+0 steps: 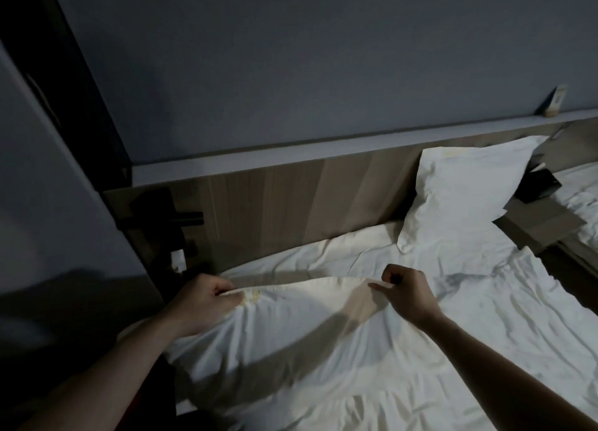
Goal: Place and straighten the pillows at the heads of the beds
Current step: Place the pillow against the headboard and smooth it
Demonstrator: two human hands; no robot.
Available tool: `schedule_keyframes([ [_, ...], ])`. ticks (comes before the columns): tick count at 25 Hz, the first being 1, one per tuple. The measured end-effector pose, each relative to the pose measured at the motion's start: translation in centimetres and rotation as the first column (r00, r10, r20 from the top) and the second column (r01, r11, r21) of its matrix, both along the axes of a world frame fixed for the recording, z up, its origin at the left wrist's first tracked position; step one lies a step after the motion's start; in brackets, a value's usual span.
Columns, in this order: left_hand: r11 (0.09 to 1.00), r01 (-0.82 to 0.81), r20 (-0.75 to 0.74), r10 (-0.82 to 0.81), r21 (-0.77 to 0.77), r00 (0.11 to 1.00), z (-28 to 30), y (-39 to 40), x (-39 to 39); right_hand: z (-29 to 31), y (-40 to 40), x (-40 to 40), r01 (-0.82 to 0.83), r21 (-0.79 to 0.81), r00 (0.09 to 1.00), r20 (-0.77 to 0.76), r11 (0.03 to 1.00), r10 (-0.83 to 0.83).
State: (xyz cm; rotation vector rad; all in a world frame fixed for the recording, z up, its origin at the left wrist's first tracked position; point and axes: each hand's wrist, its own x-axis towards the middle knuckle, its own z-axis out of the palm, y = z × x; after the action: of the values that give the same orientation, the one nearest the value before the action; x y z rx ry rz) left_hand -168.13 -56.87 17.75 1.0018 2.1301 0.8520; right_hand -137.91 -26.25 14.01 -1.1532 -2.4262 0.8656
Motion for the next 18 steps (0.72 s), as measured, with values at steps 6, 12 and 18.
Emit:
schedule_keyframes([
  [6, 0.988, -0.043, -0.125, 0.062, 0.152, 0.99, -4.8, 2.7, -3.5, -5.0, 5.0, -5.7, -0.019, 0.097, 0.999, 0.027, 0.995, 0.016],
  [12, 0.911, -0.179, -0.318, 0.306, 0.371, 0.897, -13.5, 5.9, -4.7, -17.1, 11.6, -9.1, -0.131, 0.361, 0.991, 0.049, 0.923, 0.122],
  [18, 0.85, -0.376, -0.404, 0.511, 0.369, 0.759, -17.2, 9.9, -0.2, -24.3, 14.7, -8.4, -0.236, 0.284, 0.972, 0.056, 0.929, 0.23],
])
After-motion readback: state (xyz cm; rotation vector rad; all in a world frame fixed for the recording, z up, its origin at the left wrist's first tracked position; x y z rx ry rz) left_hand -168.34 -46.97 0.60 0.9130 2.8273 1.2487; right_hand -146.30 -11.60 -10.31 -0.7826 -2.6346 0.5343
